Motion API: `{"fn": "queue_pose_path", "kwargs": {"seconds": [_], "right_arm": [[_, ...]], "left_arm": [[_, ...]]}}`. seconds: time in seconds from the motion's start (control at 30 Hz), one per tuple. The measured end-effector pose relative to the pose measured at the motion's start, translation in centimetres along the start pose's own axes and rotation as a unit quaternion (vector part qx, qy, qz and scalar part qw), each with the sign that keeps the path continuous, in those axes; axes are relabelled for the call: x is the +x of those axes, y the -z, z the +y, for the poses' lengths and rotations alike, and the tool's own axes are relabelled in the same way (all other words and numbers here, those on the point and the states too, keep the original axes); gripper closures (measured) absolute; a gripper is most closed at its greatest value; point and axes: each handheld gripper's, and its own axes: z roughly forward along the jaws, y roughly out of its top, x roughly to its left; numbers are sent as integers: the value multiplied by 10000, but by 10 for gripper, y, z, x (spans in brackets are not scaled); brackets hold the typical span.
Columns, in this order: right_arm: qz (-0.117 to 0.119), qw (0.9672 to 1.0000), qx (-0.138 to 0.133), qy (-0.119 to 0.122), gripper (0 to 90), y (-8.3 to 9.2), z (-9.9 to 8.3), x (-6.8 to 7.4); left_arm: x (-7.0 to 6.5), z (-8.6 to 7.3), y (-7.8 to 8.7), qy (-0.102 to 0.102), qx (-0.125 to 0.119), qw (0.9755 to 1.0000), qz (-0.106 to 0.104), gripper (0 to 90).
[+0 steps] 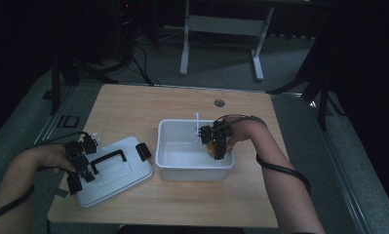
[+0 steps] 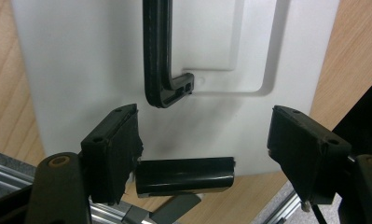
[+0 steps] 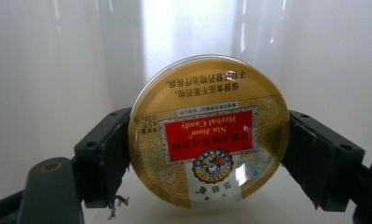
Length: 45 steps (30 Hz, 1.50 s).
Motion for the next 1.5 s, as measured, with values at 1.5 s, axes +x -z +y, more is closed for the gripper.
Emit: {"fn": "queue_pose_path", "kwargs": {"seconds": [1.5], "right_arm": [[456, 9983, 325, -171, 132, -53, 13, -5]], "left_arm": [[-1, -1, -4, -38, 56, 10000, -51, 247]]}}
